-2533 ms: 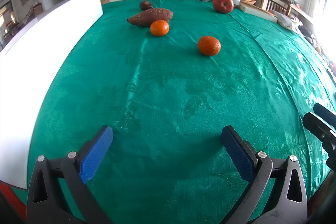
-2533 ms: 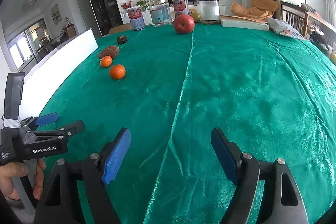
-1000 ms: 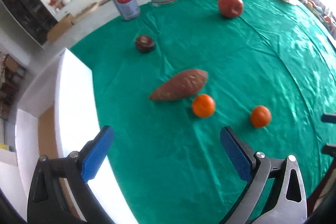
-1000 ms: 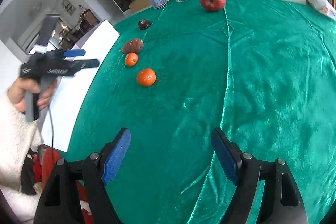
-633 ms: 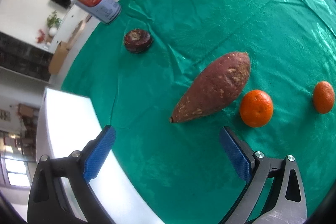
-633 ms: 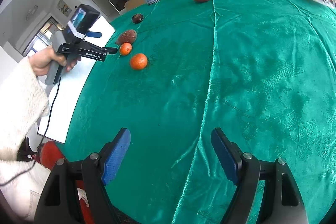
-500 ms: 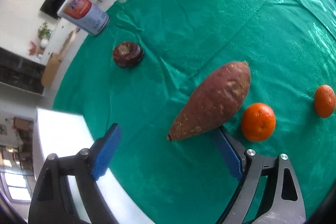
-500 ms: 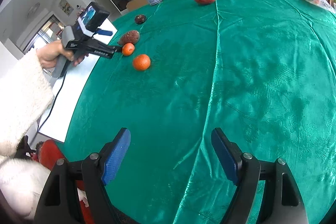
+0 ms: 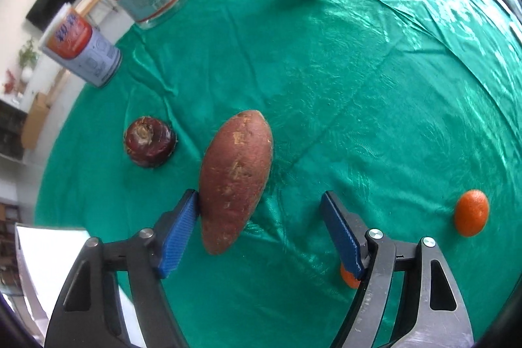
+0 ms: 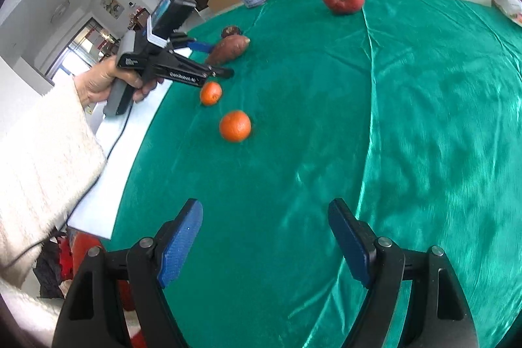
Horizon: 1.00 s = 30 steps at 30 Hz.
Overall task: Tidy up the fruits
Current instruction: 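Grasp sweet potato with left tool while right tool grasps mandarin, then carry sweet potato and mandarin into the box and open both tools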
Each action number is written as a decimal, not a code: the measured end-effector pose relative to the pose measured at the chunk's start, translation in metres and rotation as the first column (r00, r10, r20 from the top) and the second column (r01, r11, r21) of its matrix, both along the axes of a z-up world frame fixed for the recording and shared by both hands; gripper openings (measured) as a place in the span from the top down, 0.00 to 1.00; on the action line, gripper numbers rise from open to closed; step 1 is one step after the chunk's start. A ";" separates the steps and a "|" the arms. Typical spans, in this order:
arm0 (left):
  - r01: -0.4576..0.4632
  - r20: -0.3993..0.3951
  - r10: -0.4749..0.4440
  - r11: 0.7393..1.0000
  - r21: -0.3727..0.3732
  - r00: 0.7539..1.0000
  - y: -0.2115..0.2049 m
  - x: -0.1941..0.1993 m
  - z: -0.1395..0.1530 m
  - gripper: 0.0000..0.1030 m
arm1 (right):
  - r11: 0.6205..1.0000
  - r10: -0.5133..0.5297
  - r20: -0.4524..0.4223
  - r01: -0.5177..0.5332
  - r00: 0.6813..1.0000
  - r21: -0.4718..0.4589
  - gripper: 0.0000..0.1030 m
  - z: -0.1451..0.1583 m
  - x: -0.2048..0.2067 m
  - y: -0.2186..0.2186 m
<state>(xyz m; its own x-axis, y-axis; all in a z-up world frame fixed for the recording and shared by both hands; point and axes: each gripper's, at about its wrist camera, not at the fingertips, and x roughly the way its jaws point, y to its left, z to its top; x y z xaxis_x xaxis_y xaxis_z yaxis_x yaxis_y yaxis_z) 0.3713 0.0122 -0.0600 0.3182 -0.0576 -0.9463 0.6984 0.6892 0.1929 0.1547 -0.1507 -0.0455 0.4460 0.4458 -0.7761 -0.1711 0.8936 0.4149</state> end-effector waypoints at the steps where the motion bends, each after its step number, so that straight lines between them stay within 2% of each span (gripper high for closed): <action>1: -0.020 -0.019 0.020 1.000 -0.007 1.000 0.000 0.005 0.000 0.23 | 1.000 -0.001 0.006 0.001 1.000 0.003 0.23 0.002 -0.001 0.002; 2: -0.038 -0.026 0.038 0.999 -0.013 0.999 0.001 0.007 0.000 0.25 | 1.000 0.000 0.006 0.000 1.000 0.009 0.23 0.003 0.001 0.003; 6: -0.153 -0.065 0.149 0.987 -0.056 0.987 0.007 0.027 0.001 0.56 | 0.999 0.033 -0.029 -0.033 0.999 0.002 0.23 0.003 0.022 0.015; 8: -0.193 -0.091 0.186 0.978 -0.078 0.978 0.009 0.032 0.002 0.57 | 0.994 0.086 -0.072 -0.090 0.994 -0.058 0.23 0.000 0.044 0.030; 11: -0.222 -0.100 0.214 0.972 -0.080 0.972 0.009 0.032 0.001 0.58 | 0.968 0.177 -0.181 -0.205 0.967 -0.147 0.23 -0.010 0.085 0.060; 14: -0.265 -0.127 0.253 0.960 -0.087 0.959 0.012 0.030 0.001 0.58 | 0.947 0.204 -0.268 -0.259 0.942 -0.188 0.24 -0.019 0.118 0.081; 19: -0.334 -0.167 0.313 0.936 -0.114 0.935 0.020 0.030 -0.001 0.58 | 0.921 0.239 -0.317 -0.318 0.918 -0.224 0.25 -0.024 0.139 0.109; 20: -0.353 -0.175 0.329 0.927 -0.126 0.928 0.022 0.030 -0.001 0.58 | 0.911 0.249 -0.324 -0.334 0.913 -0.241 0.28 -0.025 0.139 0.114; 22: -0.386 -0.187 0.358 0.911 -0.147 0.915 0.028 0.030 -0.002 0.58 | 0.879 0.258 -0.341 -0.366 0.904 -0.305 0.43 -0.028 0.138 0.125; 23: -0.406 -0.193 0.375 0.901 -0.156 0.907 0.030 0.030 -0.002 0.58 | 0.864 0.260 -0.349 -0.378 0.900 -0.332 0.57 -0.030 0.137 0.129; 24: -0.426 -0.199 0.394 0.890 -0.160 0.897 0.033 0.029 -0.002 0.59 | 0.849 0.268 -0.358 -0.395 0.894 -0.351 0.67 -0.032 0.136 0.132; 27: -0.487 -0.210 0.450 0.853 -0.186 0.868 0.052 0.010 0.006 0.59 | 0.818 0.289 -0.351 -0.420 0.891 -0.393 0.68 -0.028 0.129 0.138; 28: -0.509 -0.226 0.465 0.834 -0.214 0.856 0.059 0.001 0.013 0.60 | 0.820 0.290 -0.340 -0.416 0.894 -0.393 0.68 -0.024 0.124 0.137; 30: -0.557 -0.266 0.493 0.776 -0.297 0.829 0.077 -0.021 0.032 0.60 | 0.843 0.284 -0.300 -0.386 0.911 -0.373 0.69 -0.006 0.118 0.130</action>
<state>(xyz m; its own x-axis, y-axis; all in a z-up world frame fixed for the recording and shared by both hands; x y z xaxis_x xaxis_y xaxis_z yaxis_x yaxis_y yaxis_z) 0.3507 0.0887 -0.0280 0.2386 -0.2606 -0.9355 0.2068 0.9549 -0.2132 0.2726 -0.0208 -0.0518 0.1198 0.1488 -0.9816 -0.4399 0.8943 0.0818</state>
